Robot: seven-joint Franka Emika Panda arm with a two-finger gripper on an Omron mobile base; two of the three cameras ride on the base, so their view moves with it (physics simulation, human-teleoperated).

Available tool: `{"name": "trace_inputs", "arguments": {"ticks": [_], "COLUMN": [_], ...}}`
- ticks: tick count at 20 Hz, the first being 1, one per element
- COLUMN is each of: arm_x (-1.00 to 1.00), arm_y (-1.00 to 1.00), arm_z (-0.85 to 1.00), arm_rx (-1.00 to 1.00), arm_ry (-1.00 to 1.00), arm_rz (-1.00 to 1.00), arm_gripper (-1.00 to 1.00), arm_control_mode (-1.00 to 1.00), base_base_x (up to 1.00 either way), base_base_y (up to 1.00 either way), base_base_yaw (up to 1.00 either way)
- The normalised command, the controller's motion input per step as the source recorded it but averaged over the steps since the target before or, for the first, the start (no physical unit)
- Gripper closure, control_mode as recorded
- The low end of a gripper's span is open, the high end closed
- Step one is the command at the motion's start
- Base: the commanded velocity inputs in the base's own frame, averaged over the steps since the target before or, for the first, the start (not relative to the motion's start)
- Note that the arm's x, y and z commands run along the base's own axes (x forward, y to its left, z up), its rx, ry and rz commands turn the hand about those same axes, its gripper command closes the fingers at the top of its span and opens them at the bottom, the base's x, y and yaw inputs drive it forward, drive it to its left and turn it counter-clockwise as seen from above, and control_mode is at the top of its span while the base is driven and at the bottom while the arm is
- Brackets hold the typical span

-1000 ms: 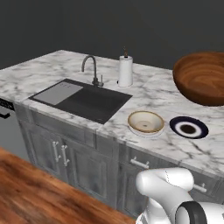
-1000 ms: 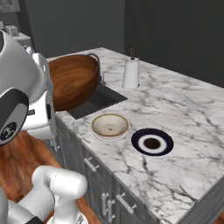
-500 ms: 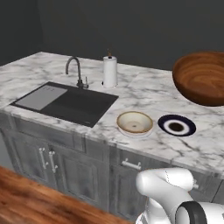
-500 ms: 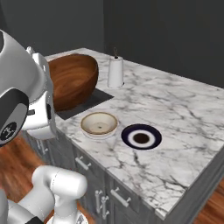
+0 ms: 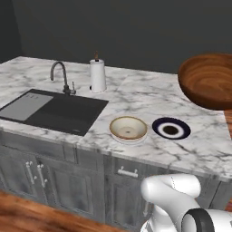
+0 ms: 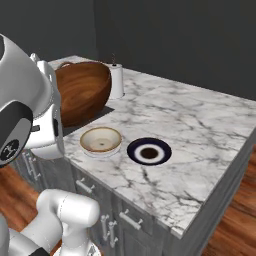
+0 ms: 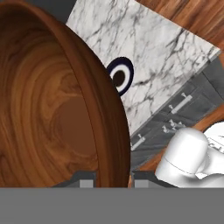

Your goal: Move the bowls from the cabinet to the plates on the dining table.

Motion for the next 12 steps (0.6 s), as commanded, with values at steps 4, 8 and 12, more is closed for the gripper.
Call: {"name": "trace_inputs", "arguments": {"ticks": [4, 8, 12], "arm_x": [0.0, 0.0, 0.0], "arm_y": [0.0, 0.0, 0.0], "arm_z": [0.0, 0.0, 0.0], "arm_rx": [0.0, 0.0, 0.0], "arm_ry": [0.0, 0.0, 0.0], "arm_rz": [0.0, 0.0, 0.0], "arm_gripper": [1.0, 1.0, 1.0], "arm_control_mode": [1.0, 1.0, 1.0], "base_base_x": [0.0, 0.0, 0.0], "base_base_y": [0.04, 0.03, 0.01], "base_base_yaw": [-0.25, -0.25, -0.25]}}
